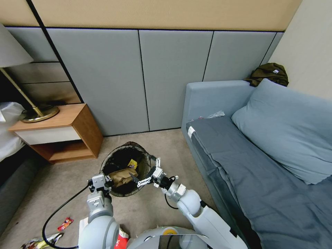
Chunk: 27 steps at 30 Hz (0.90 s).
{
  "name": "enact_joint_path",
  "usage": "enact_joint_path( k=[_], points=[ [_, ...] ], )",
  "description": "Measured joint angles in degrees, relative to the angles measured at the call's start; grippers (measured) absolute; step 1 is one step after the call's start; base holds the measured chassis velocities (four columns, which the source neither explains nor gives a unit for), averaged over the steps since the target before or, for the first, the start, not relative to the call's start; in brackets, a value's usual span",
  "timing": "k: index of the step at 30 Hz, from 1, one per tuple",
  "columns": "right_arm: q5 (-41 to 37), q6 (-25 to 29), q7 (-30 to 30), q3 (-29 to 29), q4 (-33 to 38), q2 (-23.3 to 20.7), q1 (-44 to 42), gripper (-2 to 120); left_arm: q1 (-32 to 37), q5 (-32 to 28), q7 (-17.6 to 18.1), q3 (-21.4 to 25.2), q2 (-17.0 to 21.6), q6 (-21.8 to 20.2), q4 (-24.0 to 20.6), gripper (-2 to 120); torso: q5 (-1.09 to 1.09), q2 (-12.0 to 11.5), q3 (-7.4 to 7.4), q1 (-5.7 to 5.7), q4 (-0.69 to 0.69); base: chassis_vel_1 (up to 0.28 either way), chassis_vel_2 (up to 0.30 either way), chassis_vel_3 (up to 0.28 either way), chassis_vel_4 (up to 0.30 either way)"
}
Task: Pick up the trash bin, then pick up the garbage from the floor and place it into the trash bin.
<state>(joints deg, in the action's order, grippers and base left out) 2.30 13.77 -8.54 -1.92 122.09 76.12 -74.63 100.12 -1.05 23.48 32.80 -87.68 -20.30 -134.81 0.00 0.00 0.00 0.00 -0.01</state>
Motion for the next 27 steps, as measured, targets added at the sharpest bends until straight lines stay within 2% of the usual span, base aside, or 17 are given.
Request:
enact_joint_path(
  k=[2,8,10,12,14,19,27],
  points=[
    [5.3,-1.2,2.2,2.5,3.2,0.9,-2.4,112,-0.1,-0.4,-0.3,0.1,0.0,0.4,0.3,0,0.0,0.0,0.0,0.0,0.0,0.0,0.0,0.0,0.0],
    [8.4,-2.8,6.0,7.7,6.4,4.2,-9.0,103,-0.2,-0.7,-1.0,0.3,0.0,1.3,0.6,0,0.0,0.0,0.0,0.0,0.0,0.0,0.0,0.0,0.0],
    [9.8,-2.4,7.9,10.5,6.8,7.5,-13.3,100,-0.3,-0.7,-1.2,0.3,0.1,1.5,0.6,0,0.0,0.0,0.0,0.0,-0.01,0.0,0.0,0.0,0.0],
    [10.3,-2.2,8.5,11.2,6.8,8.5,-14.4,100,-0.4,-0.7,-1.3,0.3,0.2,1.6,0.6,0,0.0,0.0,0.0,0.0,-0.01,0.0,0.0,0.0,0.0],
    [11.1,-2.1,10.5,12.5,7.1,11.8,-18.6,100,-0.6,-0.9,-1.5,0.2,0.3,1.8,0.6,0,0.0,0.0,0.0,0.0,-0.02,0.0,0.0,0.0,0.0],
    [10.8,-2.7,11.6,12.9,7.8,13.5,-21.8,100,-0.7,-1.5,-1.7,0.2,0.4,1.9,0.7,0,0.0,0.0,0.0,0.0,0.0,0.0,0.0,0.0,0.0],
    [10.5,-1.8,11.7,15.2,7.1,13.9,-22.4,100,-0.7,-2.1,-2.1,0.4,0.4,2.0,0.3,0,0.0,0.0,0.0,0.0,0.0,0.0,0.0,0.0,0.0]
  ],
)
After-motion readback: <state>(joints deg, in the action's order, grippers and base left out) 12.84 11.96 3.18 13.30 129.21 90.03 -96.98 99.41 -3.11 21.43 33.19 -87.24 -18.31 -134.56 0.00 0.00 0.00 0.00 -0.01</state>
